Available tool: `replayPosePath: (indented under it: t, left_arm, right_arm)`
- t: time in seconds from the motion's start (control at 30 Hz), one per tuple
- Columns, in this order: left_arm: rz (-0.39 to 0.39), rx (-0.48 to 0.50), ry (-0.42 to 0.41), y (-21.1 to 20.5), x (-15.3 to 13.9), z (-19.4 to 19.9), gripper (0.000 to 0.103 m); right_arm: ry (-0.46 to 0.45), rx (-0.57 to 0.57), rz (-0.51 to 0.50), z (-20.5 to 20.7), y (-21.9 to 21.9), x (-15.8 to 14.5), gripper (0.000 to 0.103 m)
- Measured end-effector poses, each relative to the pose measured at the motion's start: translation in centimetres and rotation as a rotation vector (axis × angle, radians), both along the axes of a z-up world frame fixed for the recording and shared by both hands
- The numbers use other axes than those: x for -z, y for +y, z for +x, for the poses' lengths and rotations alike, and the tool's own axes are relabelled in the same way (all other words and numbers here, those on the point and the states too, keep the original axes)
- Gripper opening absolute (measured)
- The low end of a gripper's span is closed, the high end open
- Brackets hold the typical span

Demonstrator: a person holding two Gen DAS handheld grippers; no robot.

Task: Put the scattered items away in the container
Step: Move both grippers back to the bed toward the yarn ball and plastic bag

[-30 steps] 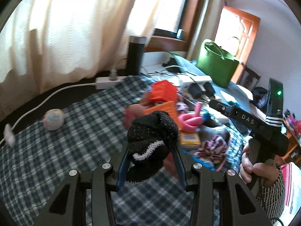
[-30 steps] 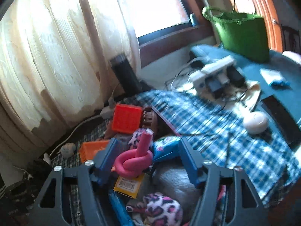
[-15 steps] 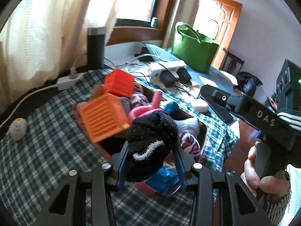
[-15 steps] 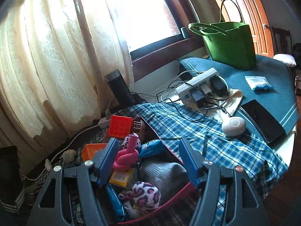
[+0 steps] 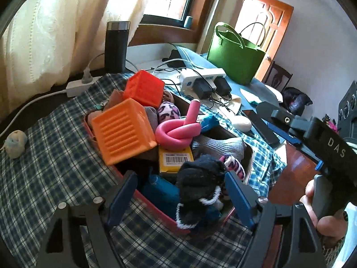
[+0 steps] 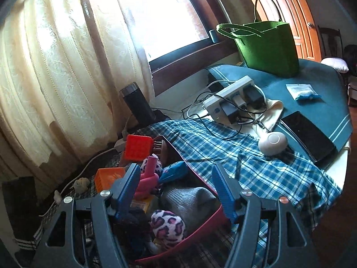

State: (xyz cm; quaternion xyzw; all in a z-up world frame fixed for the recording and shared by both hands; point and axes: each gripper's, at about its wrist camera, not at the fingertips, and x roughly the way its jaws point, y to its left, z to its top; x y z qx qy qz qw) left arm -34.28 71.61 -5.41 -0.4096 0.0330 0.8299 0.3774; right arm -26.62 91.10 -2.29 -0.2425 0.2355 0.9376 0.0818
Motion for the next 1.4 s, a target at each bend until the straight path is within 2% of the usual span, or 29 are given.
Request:
replayPosePath:
  t: [0.2,0.4,0.57,0.77,1.0,1.13,1.4]
  left_arm:
    - [-0.014,-0.028,0.043,-2.0,-0.7,0.1,0.083]
    - [-0.026,-0.117,0.065,-6.2,-0.9,-1.1,0.083]
    - [-0.035,-0.249,0.053,-11.7,-0.5,-3.0,0.083]
    - [-0.039,-0.449,0.05,-20.1,0.1,-5.5,0.083]
    - [0.047,-0.659,-0.012,-29.9,2.3,-7.9,0.083]
    - [0.051,-0.718,-0.04,-33.8,4.2,-8.8,0.083]
    - [0.014,-0.742,-0.066,-38.0,6.3,-10.1,0.083]
  right_arm:
    - [0.014,-0.016,0.001,0.0,-1.1,-0.5,0.07]
    - [0.026,-0.082,0.023,-0.7,-4.0,-1.3,0.07]
    - [0.031,-0.15,0.035,-1.8,-7.0,-1.7,0.07]
    - [0.03,-0.248,0.061,-3.5,-11.9,-2.3,0.072]
    - [0.0,-0.339,0.096,-5.8,-17.4,-1.8,0.077]
    - [-0.037,-0.373,0.112,-7.5,-20.0,-1.0,0.077]
    - [-0.098,-0.433,0.135,-10.4,-23.8,1.1,0.077]
